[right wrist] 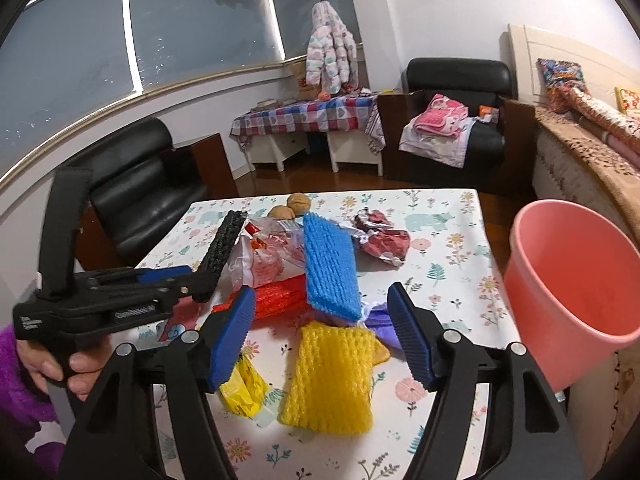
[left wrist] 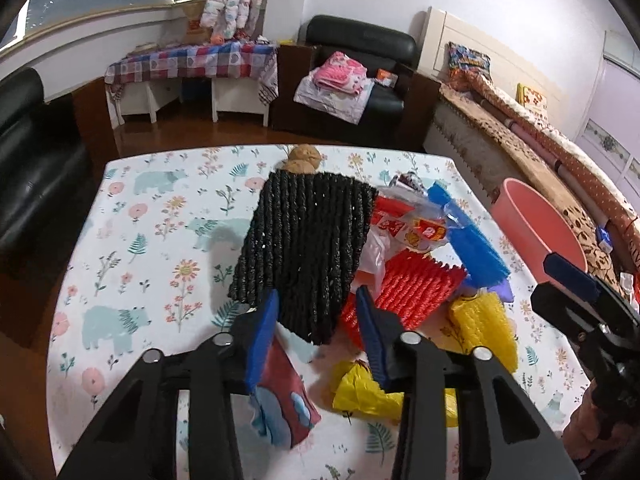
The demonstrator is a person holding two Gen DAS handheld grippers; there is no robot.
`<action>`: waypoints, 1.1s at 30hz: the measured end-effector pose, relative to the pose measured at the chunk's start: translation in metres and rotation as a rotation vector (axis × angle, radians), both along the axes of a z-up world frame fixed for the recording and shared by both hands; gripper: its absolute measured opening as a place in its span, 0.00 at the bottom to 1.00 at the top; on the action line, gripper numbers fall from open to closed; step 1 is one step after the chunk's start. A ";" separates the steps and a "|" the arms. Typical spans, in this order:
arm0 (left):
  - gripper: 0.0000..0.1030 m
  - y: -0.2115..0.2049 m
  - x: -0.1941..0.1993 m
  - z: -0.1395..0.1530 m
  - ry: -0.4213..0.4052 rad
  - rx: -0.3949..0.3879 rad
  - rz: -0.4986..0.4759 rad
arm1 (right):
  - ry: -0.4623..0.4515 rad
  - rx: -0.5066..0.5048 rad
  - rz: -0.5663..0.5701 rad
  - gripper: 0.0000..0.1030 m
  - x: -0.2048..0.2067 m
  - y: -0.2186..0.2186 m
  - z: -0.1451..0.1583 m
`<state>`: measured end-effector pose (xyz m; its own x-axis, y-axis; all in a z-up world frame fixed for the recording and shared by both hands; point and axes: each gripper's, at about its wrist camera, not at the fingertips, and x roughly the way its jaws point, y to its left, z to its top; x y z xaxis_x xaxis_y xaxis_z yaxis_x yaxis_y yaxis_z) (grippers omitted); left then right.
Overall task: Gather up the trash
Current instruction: 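Grasp the black mesh sleeve with the left tool while the right tool grasps the blue foam net, then carry the black mesh sleeve and blue foam net over the pink bucket with both tools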
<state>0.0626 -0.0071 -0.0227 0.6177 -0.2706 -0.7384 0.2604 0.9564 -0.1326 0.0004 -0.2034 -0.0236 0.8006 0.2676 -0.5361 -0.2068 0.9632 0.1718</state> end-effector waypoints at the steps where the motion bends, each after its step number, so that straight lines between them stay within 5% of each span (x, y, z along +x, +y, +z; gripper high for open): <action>1: 0.22 0.000 0.004 -0.002 0.007 0.002 -0.005 | 0.010 0.003 0.007 0.67 0.004 0.000 -0.001; 4: 0.11 0.003 0.009 -0.006 0.023 -0.012 -0.005 | 0.043 0.013 0.023 0.64 0.016 0.001 -0.004; 10: 0.09 0.018 0.008 -0.001 0.016 -0.048 0.009 | 0.111 0.001 0.041 0.45 0.035 0.007 -0.015; 15: 0.09 0.026 0.001 0.007 0.001 -0.066 0.006 | 0.130 0.029 0.048 0.08 0.041 0.005 -0.018; 33: 0.09 -0.009 -0.030 0.073 -0.135 -0.106 -0.088 | -0.012 0.103 -0.041 0.07 0.014 -0.047 0.033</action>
<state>0.0325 -0.0161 0.0502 0.6795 -0.3998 -0.6152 0.3648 0.9116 -0.1895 0.0144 -0.2502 0.0098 0.8180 0.2878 -0.4980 -0.1706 0.9483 0.2678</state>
